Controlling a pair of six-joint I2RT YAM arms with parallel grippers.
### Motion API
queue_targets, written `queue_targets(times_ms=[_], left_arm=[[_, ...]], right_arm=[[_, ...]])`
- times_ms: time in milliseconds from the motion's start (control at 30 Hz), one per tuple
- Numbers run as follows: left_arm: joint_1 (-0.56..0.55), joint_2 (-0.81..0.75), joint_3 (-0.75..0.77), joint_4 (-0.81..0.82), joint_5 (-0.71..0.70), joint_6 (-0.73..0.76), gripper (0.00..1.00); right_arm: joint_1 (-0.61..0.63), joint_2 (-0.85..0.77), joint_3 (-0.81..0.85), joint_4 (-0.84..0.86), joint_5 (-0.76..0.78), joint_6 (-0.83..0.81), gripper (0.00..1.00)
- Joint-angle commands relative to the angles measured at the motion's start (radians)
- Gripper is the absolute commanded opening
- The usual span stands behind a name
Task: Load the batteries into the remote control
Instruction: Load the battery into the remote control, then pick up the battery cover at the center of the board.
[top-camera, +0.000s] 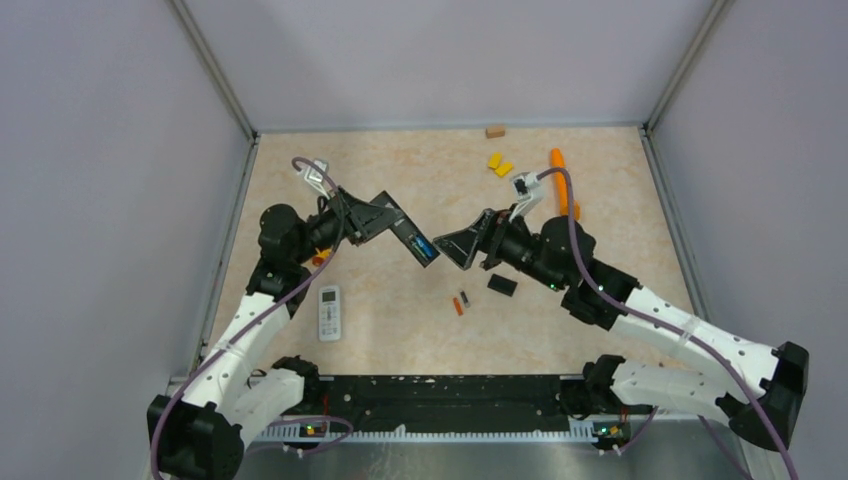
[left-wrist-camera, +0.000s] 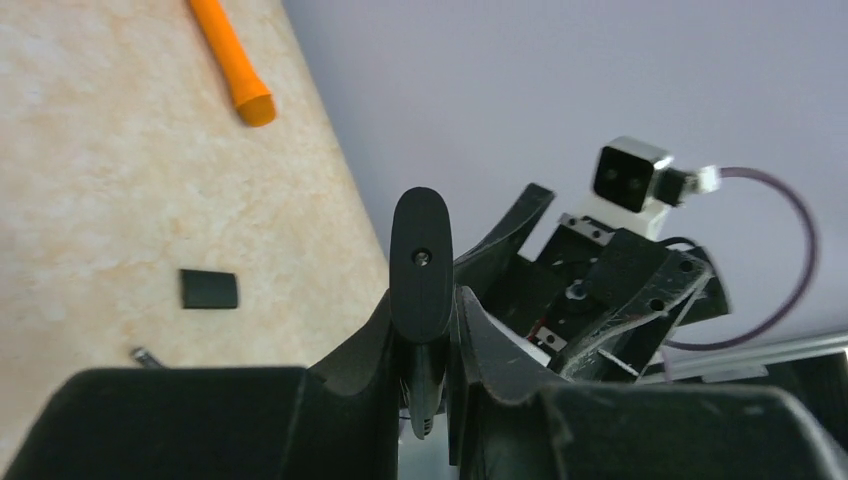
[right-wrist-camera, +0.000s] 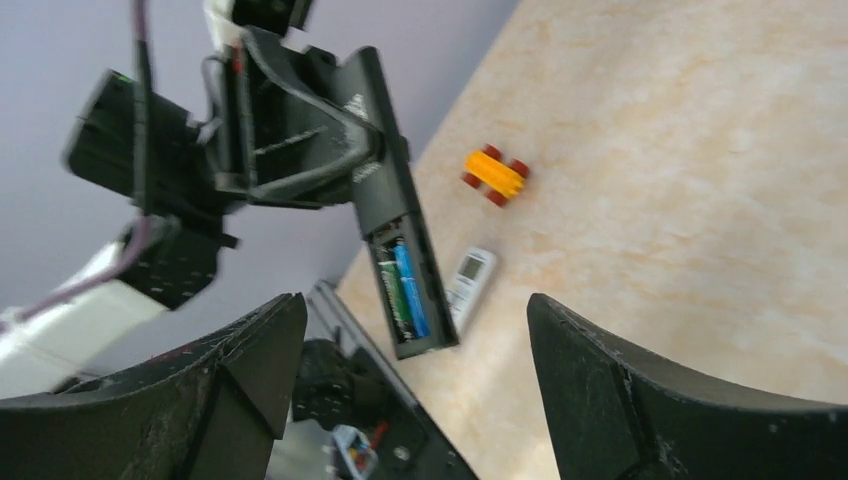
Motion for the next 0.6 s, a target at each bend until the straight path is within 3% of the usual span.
queue_targets(times_ms=[0,200,300,433,567], left_arm=[[0.002,-0.025,0.036,-0.115,-0.063,0.181,0.00],[0.008,-0.037,0.025,-0.301,-0.185,0.295,0.00],[0.011,-0.032,0.012,-0.308,-0.173,0.303,0.00],[0.019,-0.018,0.013,-0.325,-0.163,0.323,0.00],[0.031,-0.002,0.032,-0.369,-0.143,0.337,0.00]], right_arm=[[-0.049,0.046,0.132,-0.331,0.059,-0.261,0.82],[-0.218,0.164,0.126,-0.510,0.045,-0.515,0.91],[-0.228,0.253,0.087,-0.528,0.054,-0.690,0.88],[-0.231,0.367,0.108,-0.547,0.135,-0.780,0.91],[-0.241,0.520,0.173,-0.665,0.113,-0.845,0.92]])
